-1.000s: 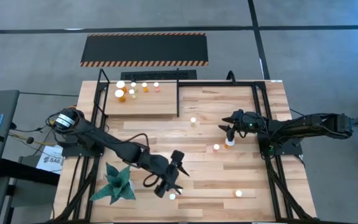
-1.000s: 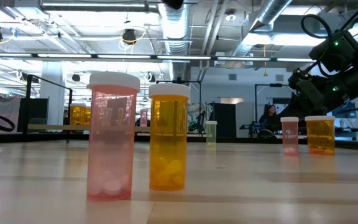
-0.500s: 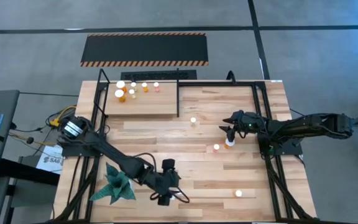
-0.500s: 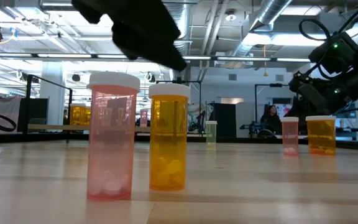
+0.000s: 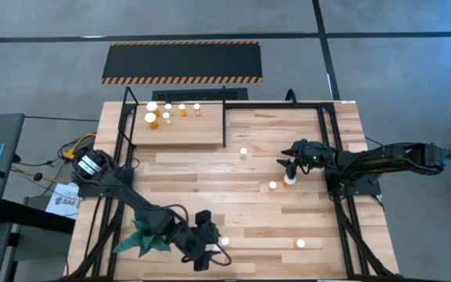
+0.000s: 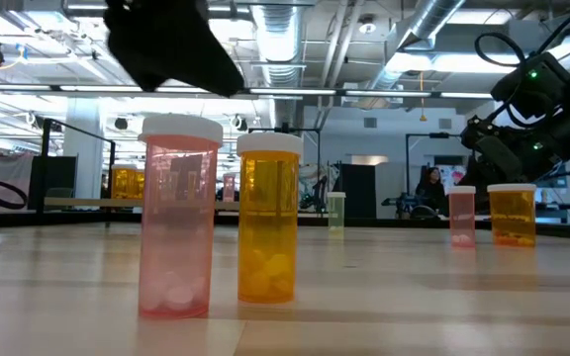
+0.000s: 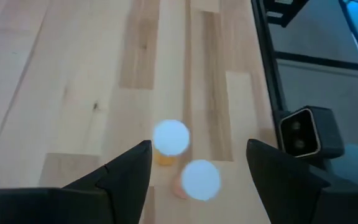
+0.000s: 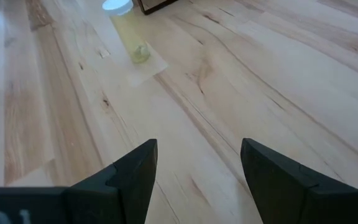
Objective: Pick and place medicine bottles onto shelf by color
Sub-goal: Put the bottom pink pill bottle aligned with the other pink pill bottle on the shelf
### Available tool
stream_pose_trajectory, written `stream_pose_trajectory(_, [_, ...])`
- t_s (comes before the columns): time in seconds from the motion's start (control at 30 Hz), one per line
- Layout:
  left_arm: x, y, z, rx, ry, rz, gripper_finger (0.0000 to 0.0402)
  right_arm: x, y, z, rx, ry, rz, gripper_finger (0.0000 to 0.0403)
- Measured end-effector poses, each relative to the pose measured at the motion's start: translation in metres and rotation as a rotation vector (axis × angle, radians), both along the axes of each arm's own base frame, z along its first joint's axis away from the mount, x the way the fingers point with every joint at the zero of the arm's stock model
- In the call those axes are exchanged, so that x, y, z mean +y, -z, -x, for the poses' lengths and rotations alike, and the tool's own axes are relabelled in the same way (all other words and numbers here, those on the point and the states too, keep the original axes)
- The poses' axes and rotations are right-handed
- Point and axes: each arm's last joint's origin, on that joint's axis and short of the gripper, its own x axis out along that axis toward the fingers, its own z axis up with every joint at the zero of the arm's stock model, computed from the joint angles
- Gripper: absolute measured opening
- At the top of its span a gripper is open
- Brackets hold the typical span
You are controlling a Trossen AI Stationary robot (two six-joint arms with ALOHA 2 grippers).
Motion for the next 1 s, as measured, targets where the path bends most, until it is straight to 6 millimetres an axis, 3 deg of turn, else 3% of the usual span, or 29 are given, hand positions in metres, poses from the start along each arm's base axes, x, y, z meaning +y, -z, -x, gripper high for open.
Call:
stream_pose_trajectory(0.3, [-0.018, 0.012, 0.006, -0.023, 0.030, -0.059, 0.0282, 0.000, 0.001, 0.000, 0.008, 0.000, -0.003, 0.0256])
stream_pose_trajectory(1.0, [-0.029, 0.048, 0.007, -0.013, -0.061, -0.160, 0.0274, 0.001, 0.003, 0.001, 0.031, 0.000, -0.012, 0.0256])
